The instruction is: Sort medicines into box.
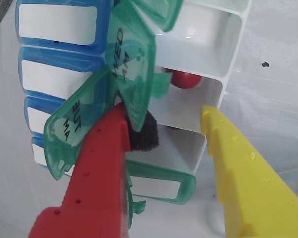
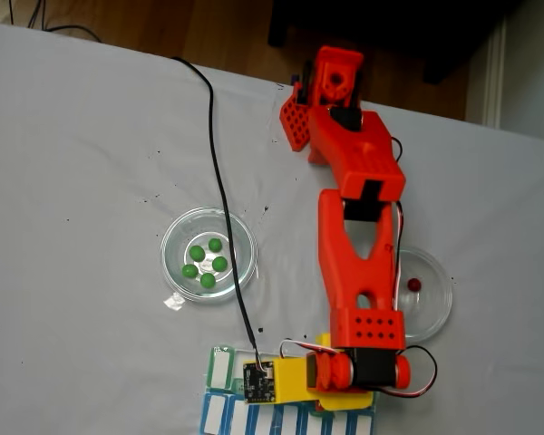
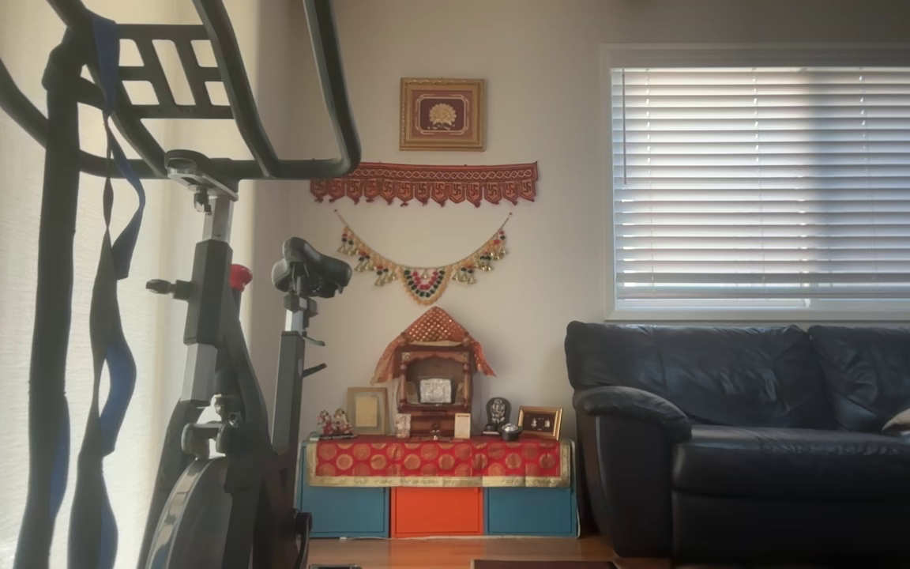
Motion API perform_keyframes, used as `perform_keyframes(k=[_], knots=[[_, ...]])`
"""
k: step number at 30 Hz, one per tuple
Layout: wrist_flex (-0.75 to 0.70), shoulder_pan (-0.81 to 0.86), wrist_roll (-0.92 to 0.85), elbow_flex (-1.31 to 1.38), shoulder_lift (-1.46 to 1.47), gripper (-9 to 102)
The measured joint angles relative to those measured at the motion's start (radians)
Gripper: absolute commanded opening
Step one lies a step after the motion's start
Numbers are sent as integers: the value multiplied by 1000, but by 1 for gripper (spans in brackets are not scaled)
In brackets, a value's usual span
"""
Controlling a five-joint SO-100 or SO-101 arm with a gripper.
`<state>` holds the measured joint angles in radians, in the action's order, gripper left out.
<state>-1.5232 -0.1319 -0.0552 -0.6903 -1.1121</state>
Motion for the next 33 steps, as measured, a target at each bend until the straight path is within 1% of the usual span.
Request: perform_keyframes(k=[4,11,22,28,33], knots=[[0,0,-5,0,0,10],[-37,0,-49,-12,-20,1],[-35,8,-183,-307,-339,1],[-141,-72,-232,-330,-425,2],[-230,-187,-307,-333,-443,2]])
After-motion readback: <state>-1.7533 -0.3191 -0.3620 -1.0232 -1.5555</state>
